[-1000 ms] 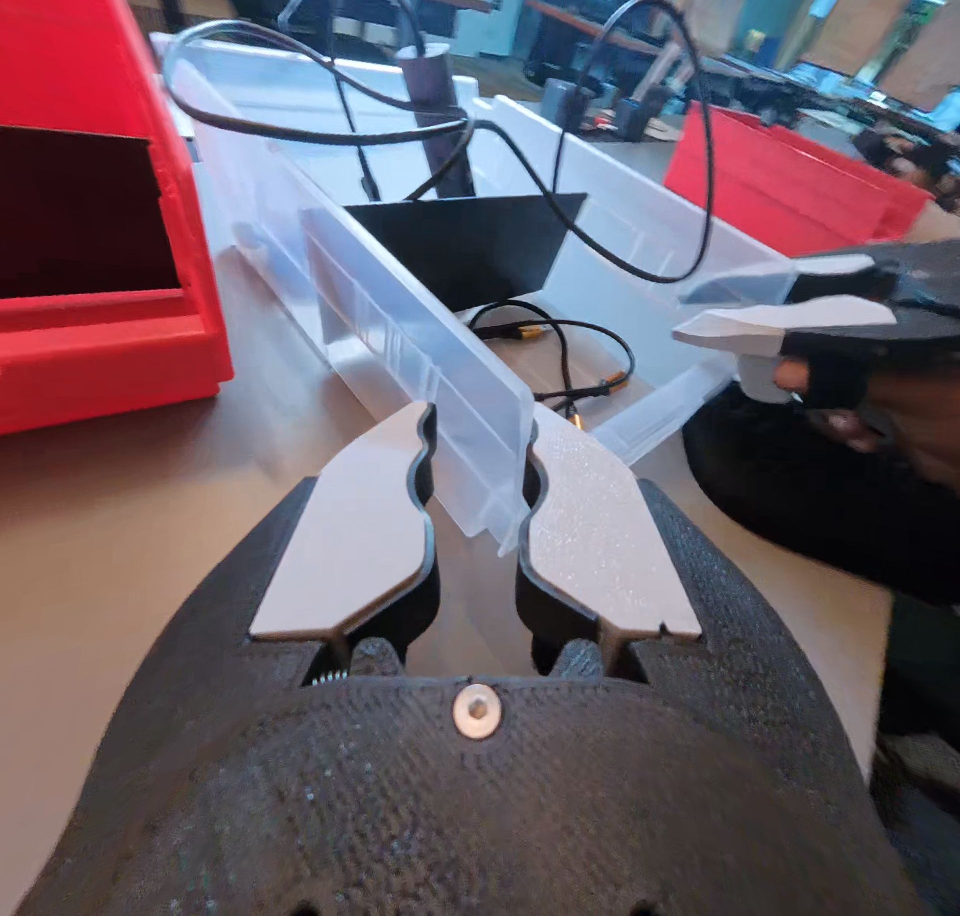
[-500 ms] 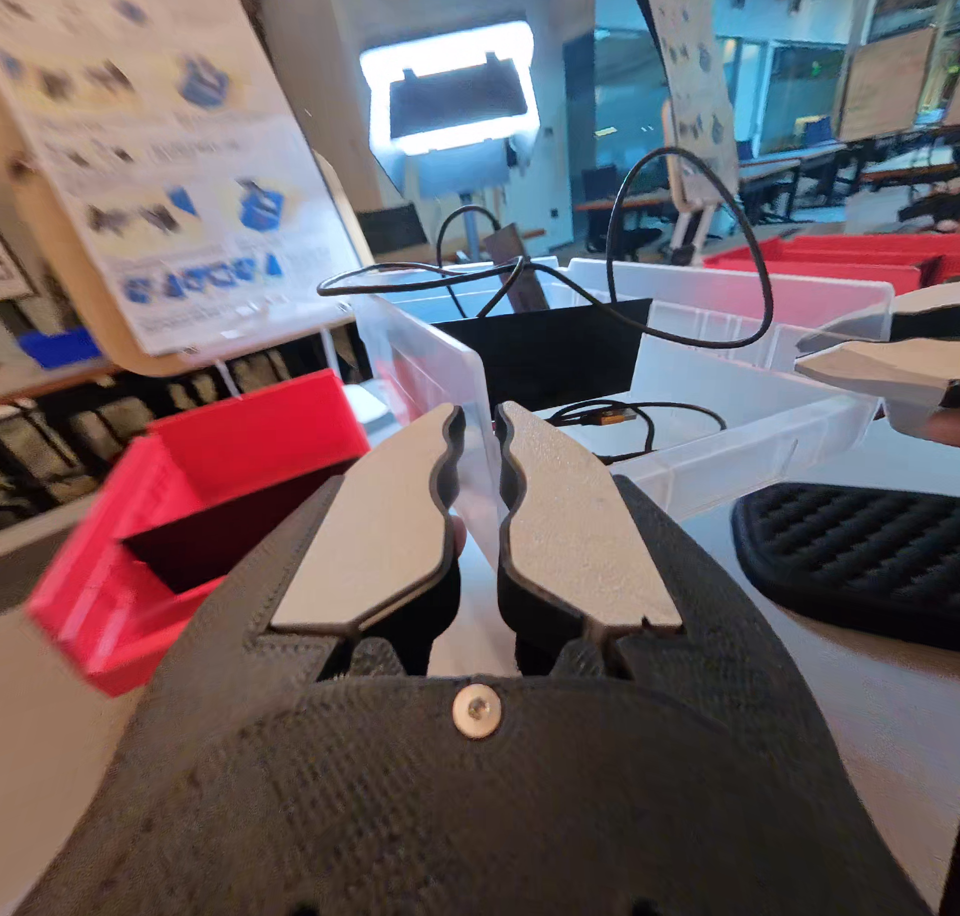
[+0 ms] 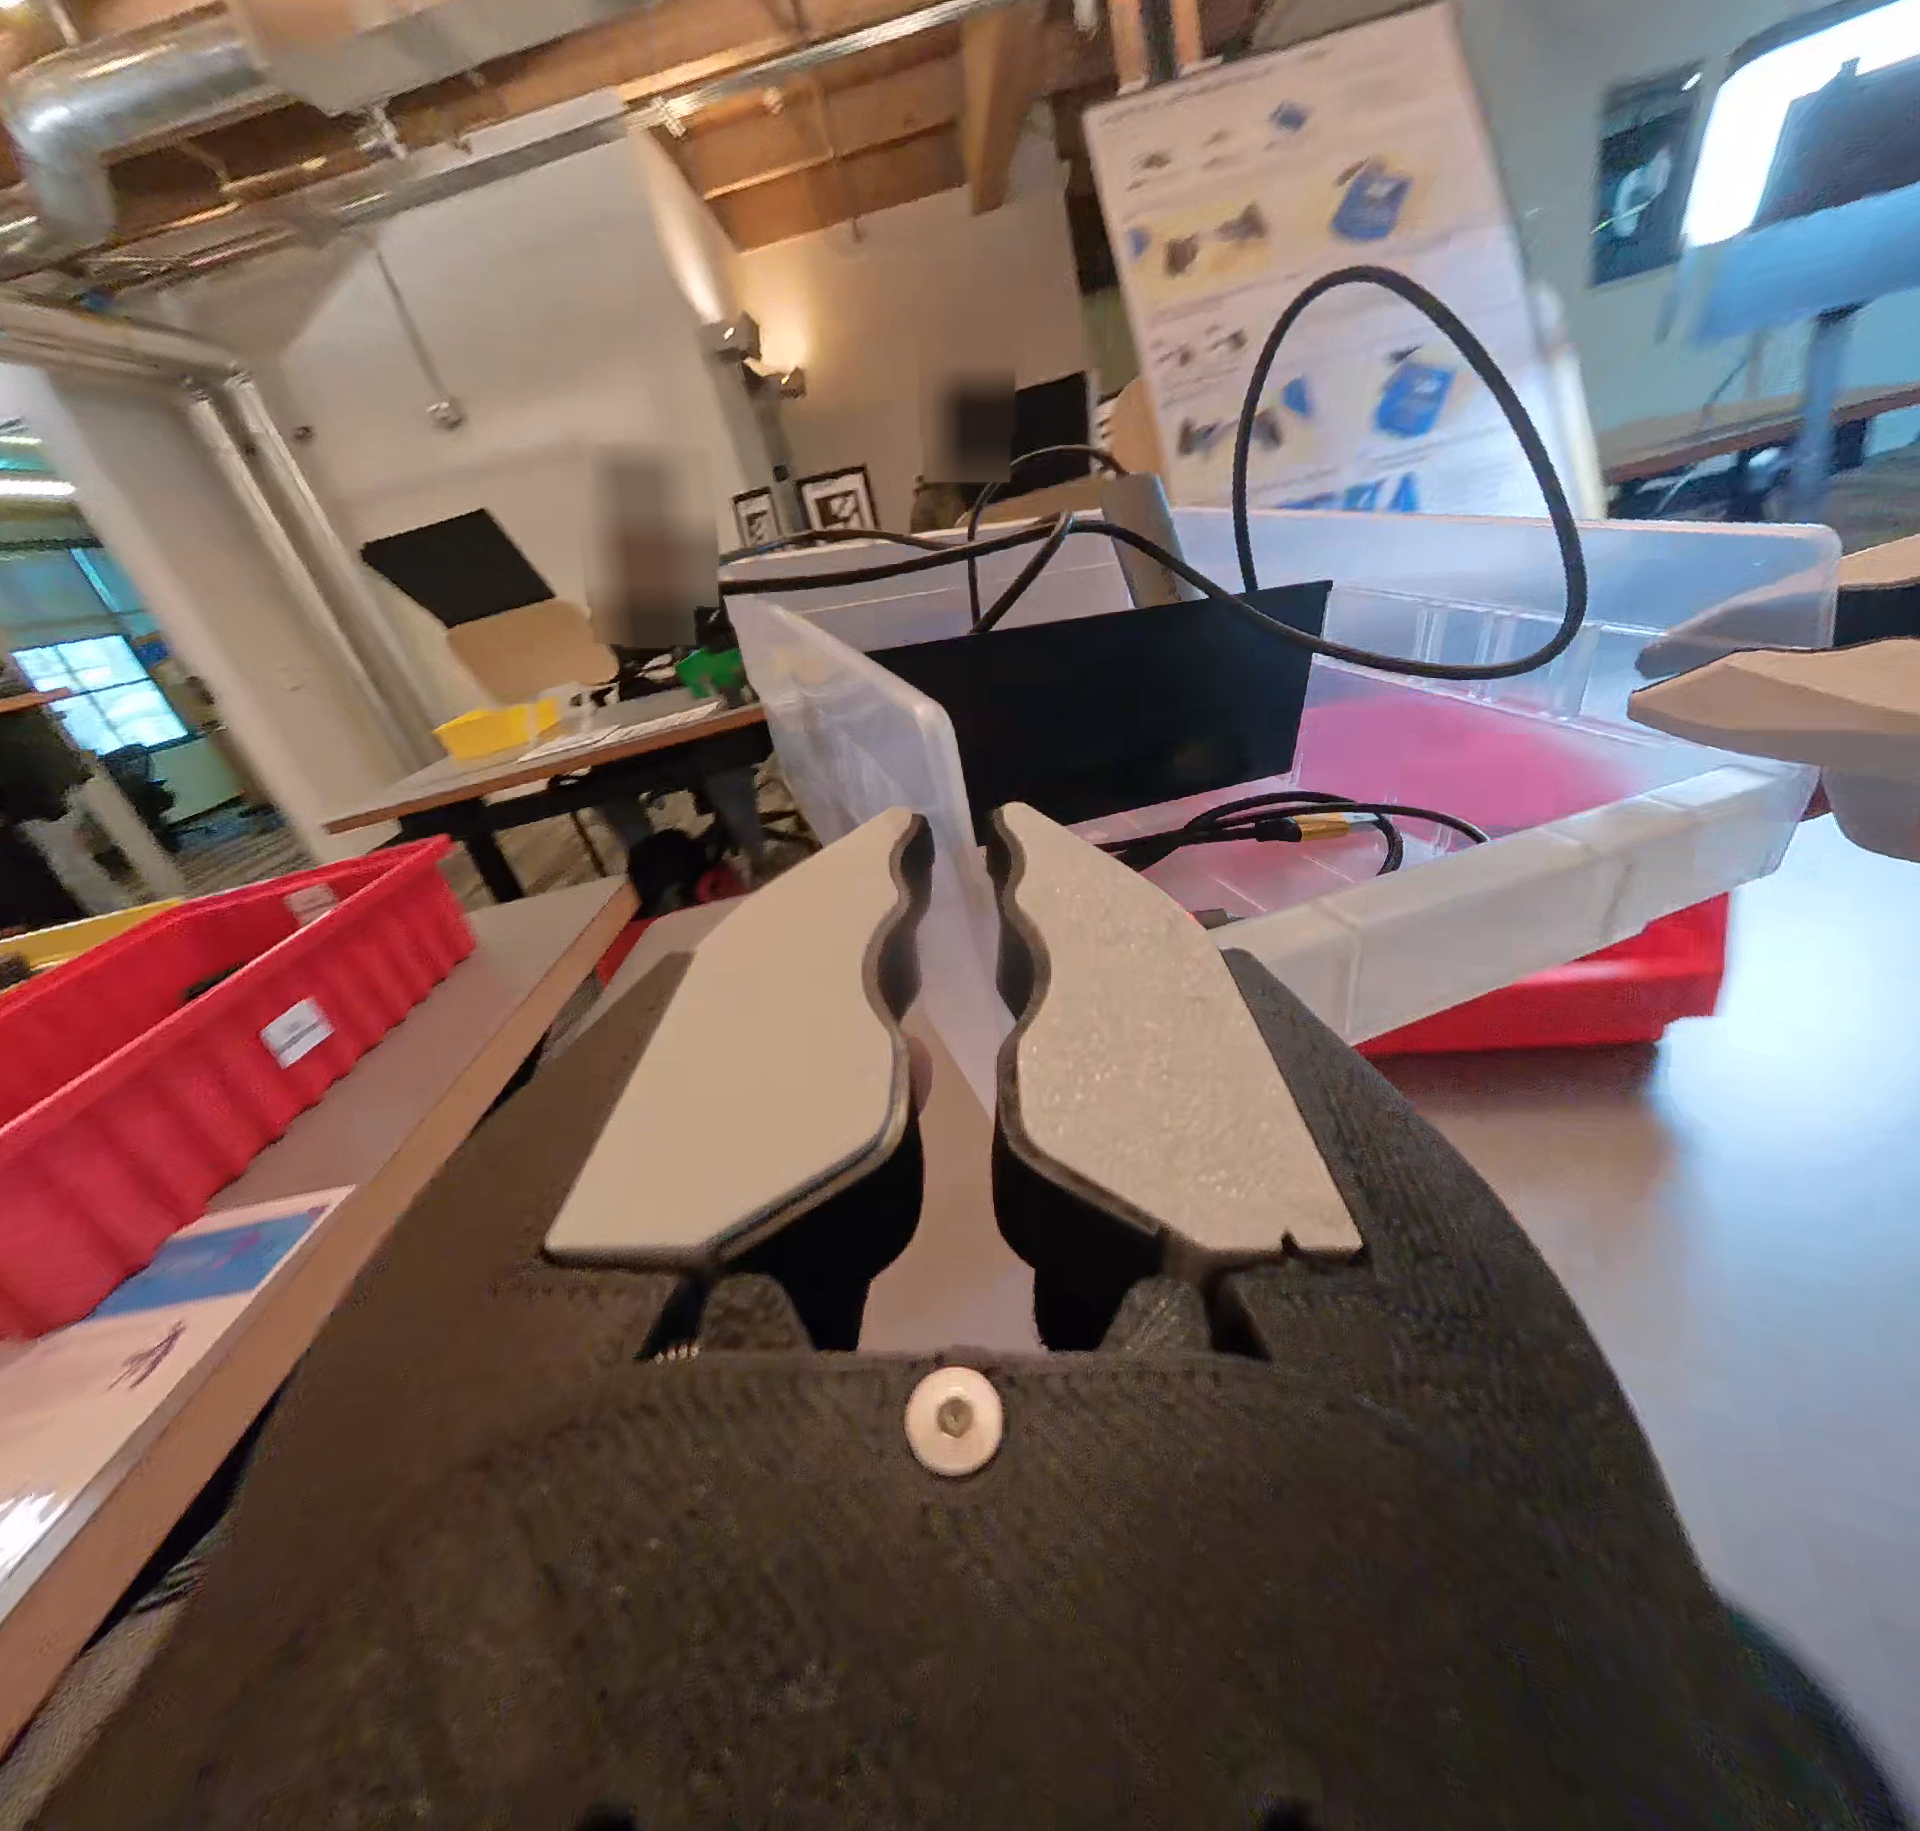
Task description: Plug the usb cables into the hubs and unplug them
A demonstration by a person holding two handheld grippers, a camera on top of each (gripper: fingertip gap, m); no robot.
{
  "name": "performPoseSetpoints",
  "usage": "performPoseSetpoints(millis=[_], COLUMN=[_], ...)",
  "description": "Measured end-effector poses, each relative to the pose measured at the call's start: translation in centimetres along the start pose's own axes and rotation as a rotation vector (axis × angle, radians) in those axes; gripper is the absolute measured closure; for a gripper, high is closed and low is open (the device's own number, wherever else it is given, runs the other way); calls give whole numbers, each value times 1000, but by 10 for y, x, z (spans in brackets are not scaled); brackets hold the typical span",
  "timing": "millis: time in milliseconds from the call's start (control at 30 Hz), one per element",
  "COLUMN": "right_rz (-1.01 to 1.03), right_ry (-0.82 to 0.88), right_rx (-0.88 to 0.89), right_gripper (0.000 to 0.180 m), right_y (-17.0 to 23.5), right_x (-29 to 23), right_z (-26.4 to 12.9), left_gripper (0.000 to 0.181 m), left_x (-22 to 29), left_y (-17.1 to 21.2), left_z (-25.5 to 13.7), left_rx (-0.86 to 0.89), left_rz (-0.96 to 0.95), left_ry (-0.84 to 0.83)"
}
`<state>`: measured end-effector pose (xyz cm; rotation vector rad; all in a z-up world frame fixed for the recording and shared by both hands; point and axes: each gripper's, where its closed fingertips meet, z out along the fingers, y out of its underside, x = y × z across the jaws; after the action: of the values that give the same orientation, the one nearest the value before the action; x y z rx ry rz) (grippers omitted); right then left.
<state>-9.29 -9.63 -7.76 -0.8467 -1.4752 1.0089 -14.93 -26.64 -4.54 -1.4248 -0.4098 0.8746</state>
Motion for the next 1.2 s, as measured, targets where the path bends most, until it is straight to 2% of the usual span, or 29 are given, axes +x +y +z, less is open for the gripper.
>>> performPoseSetpoints(millis=[33, 233, 367, 467, 500, 533, 600, 700, 767, 833, 933, 967, 1000, 1033, 1067, 1200], right_rz=[18, 60, 78, 66, 48, 35, 52, 22, -123, -316, -416, -415, -414, -378, -319, -275], right_ry=[-30, -105, -108, -97, -131, -194, -314, -423, -438, -410, -430, -432, -403, -411, -432, -428], right_rx=[-2, -58, -152, -226, -259, -281, -318, -474, -617, -743, -903, -948, -942, -936, -924, -875], right_gripper=[164, 163, 161, 158, 154, 150, 142, 123, 115, 111, 114, 121, 139, 146, 146, 147], right_y=[7, 66, 106, 121, 125, 127, 126, 135, 155, 181, 226, 241, 246, 247, 245, 240], right_x=[-13, -64, -70, -59, -57, -57, -50, -23, -3, 18, 27, 30, 37, 38, 36, 30], right_z=[16, 72, 73, 67, 63, 56, 41, 21, 19, 30, 51, 54, 58, 55, 48, -9], left_gripper=[171, 172, 172, 171, 170, 165, 140, 135, 132, 129, 131, 132, 133, 134, 142, 150], left_x=[-13, -50, -38, -23, -16, -12, -15, -16, 21, 66, 99, 100, 100, 104, 109, 114], left_y=[12, 92, 138, 160, 169, 176, 162, 123, 114, 127, 191, 211, 226, 234, 236, 233], left_z=[-1, 6, 21, 31, 33, 34, 33, 27, 27, 29, 33, 37, 40, 38, 38, 36], left_rx=[-5, -26, -110, -156, -221, -293, -292, -263, -344, -462, -748, -830, -879, -904, -892, -788], left_rz=[12, 17, -30, -59, -75, -101, -173, 33, 135, 206, 477, 564, 639, 668, 673, 766], left_ry=[-11, -16, 26, 56, 104, 158, 186, 195, 389, 621, 824, 840, 857, 911, 946, 932])
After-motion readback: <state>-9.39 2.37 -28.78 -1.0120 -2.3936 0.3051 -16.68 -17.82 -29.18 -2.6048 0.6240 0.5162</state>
